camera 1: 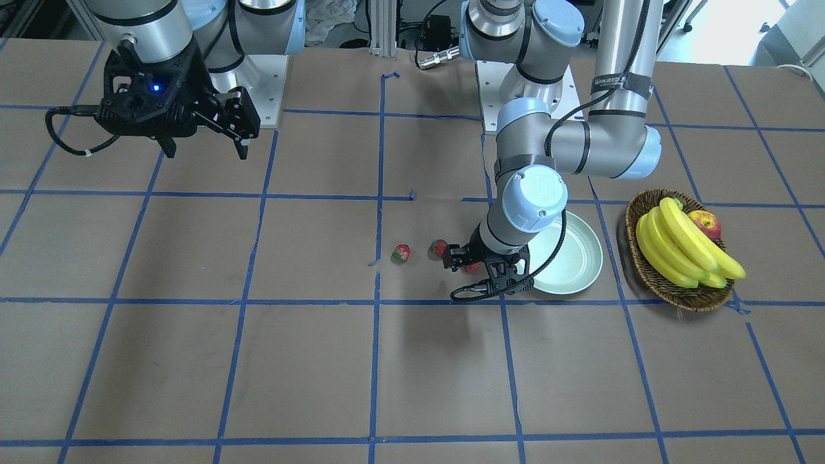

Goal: Collect all strawberries into plate
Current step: 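Lower the left gripper onto the strawberry nearest the plate and grasp it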

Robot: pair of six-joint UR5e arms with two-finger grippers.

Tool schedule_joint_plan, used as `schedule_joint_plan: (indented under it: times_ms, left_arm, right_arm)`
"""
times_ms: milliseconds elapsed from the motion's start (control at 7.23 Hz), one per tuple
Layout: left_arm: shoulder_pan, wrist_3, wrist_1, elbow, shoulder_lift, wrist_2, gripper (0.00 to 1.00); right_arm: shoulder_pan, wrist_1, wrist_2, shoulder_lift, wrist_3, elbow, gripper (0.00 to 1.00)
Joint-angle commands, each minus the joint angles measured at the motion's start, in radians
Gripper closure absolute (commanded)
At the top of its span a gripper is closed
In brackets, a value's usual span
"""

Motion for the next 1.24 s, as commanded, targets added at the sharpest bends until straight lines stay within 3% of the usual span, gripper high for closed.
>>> schedule_joint_plan:
  times_ms: [0,277,415,691,968,1106]
  left_arm:
    - [-0.010,-0.032,0.002,-0.016,-0.009,0.063,0.41]
    - [-0.010,-0.036,0.020,-0.042,-0.009,0.088,0.44]
    - [-0.010,-0.036,0.025,-0.042,-0.008,0.076,0.56]
    - [-0.009,-0.006,0.031,-0.028,0.012,0.075,1.00]
    - [0.008,0.106,-0.029,0.024,0.061,0.095,1.00]
    - [0.044,0.193,-0.134,0.020,0.096,0.161,1.00]
  right_arm:
    - [-0.001,0.000,-0.001,0.000,0.000,-0.001,0.00]
    - [-0.001,0.000,-0.001,0.000,0.000,0.000,0.00]
    - [-0.001,0.000,-0.001,-0.001,0.000,-0.001,0.00]
    - [-0.001,0.000,-0.001,-0.001,0.000,-0.001,0.00]
    - [-0.001,0.000,-0.001,0.000,0.000,0.000,0.00]
    - [-0.001,0.000,-0.001,0.000,0.000,-0.001,0.00]
